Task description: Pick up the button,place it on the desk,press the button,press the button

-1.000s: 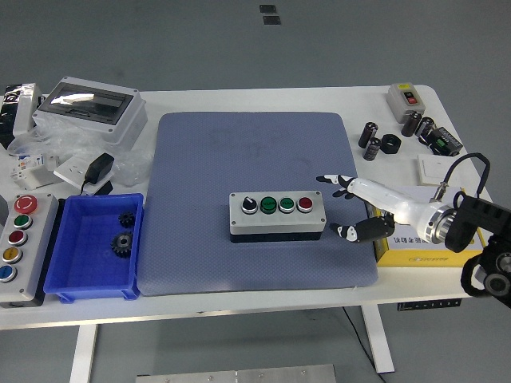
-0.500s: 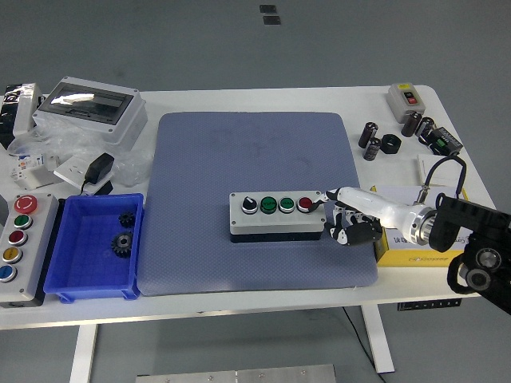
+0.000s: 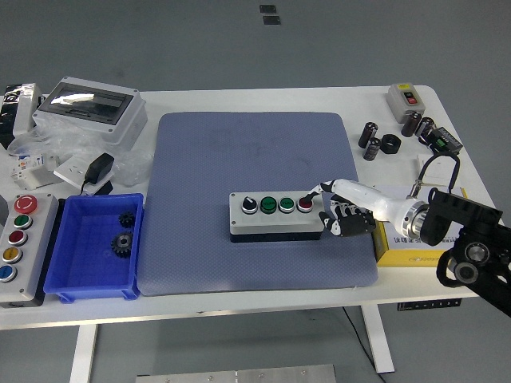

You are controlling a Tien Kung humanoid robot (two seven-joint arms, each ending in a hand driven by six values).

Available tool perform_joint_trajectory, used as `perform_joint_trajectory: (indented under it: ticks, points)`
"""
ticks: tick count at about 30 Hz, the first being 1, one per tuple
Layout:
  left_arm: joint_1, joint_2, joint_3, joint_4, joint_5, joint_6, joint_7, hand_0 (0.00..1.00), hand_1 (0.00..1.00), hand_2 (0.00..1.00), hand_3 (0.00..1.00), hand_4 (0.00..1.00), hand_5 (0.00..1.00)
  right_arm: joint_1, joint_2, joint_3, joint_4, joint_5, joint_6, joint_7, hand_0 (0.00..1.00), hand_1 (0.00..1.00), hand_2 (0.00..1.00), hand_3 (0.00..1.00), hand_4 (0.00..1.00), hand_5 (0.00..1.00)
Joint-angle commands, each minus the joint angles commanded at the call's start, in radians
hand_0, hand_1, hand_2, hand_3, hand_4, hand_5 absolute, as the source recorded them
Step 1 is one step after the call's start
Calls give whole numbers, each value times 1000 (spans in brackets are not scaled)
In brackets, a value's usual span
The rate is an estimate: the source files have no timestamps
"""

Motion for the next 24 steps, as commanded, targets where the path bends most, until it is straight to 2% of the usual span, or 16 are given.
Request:
perform_joint_trajectory:
  ticks: [6,11,16,21,24]
  points:
    - [1,1,3,0,-11,1,-3,623,619,546,591,654,163,6,19,-25,-47,-7,-1,-7,2,87,173,764,333,2]
    - [3,1,1,0,-21,3,-5,623,618,546,591,655,164,3,17,-36,-57,-15,-6,-7,2,85,173,764,341,2]
    - [4,0,2,0,-25,4,-7,623,618,546,591,655,166,-19,-7,14,17,62,-8,31,2,84,172,764,347,2]
    - [6,0,-2,0,-20,4,-6,623,618,545,590,654,167,-59,-27,126,114,195,17,80,2,85,172,767,332,2]
    - [6,0,-2,0,-19,4,-7,623,618,545,590,654,167,-88,-16,186,113,261,-9,108,2,85,172,767,332,2]
